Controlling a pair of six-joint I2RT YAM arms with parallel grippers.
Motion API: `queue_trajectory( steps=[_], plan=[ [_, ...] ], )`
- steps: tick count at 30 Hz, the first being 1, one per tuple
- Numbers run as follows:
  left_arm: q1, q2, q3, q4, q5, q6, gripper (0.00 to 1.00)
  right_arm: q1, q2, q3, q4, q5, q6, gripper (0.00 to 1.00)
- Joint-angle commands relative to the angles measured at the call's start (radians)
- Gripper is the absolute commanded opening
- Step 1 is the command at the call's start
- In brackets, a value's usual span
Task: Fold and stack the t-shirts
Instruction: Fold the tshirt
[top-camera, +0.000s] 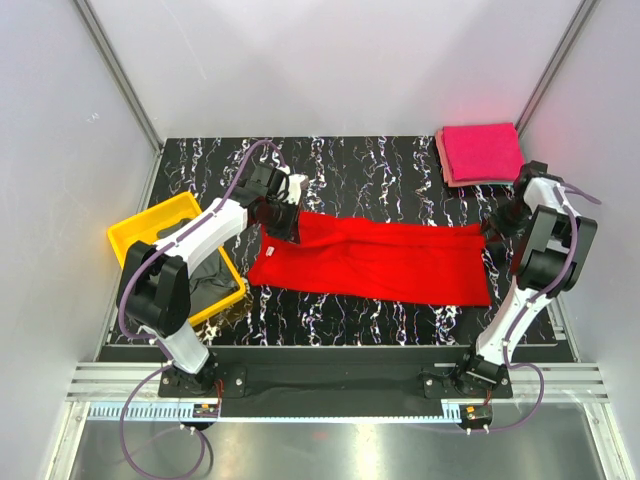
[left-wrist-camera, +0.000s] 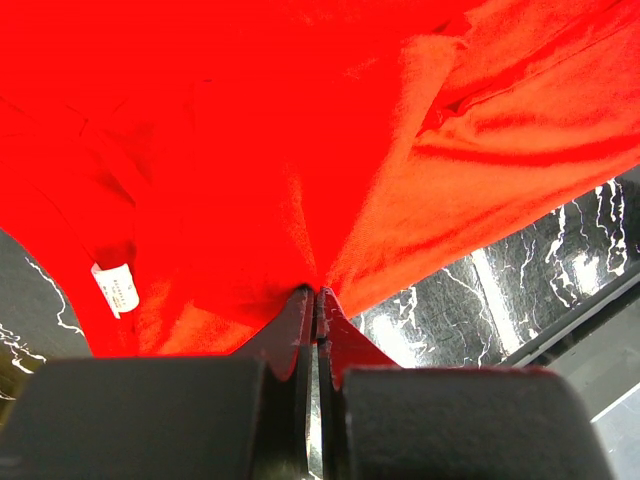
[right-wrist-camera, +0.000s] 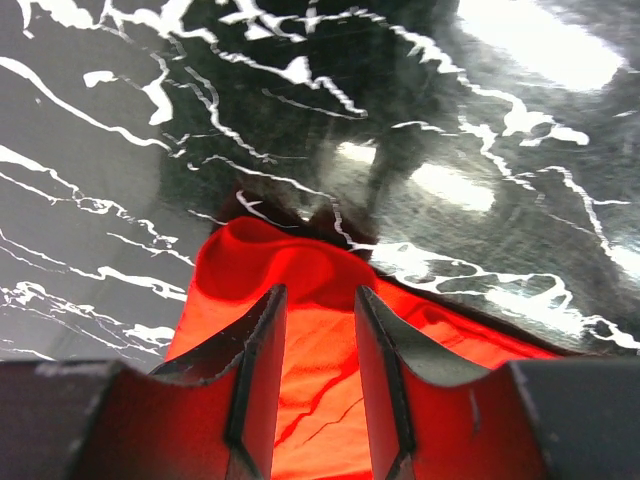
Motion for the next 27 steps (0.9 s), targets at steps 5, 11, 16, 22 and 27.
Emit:
queue_trajectory(
  steps=[5, 11, 16, 22, 27],
  plan=[
    [-0.004, 0.014, 0.030, 0.013, 0.023, 0.003, 0.00, 0.029, 0.019, 0.042, -0.035, 0.035, 0.012, 0.39],
    [-0.004, -0.007, 0.014, 0.028, 0.010, -0.009, 0.00, 0.029, -0.011, -0.010, -0.029, 0.065, 0.006, 0.36],
    [-0.004, -0.004, 0.011, 0.024, 0.014, -0.011, 0.00, 0.029, -0.011, -0.018, -0.029, 0.058, 0.000, 0.33],
    [-0.006, -0.010, 0.008, 0.021, -0.001, -0.008, 0.00, 0.029, -0.030, -0.041, 0.008, 0.045, -0.074, 0.24],
    [-0.008, -0.021, 0.010, 0.021, -0.056, -0.026, 0.00, 0.029, -0.028, -0.065, 0.035, 0.050, -0.117, 0.00]
  ],
)
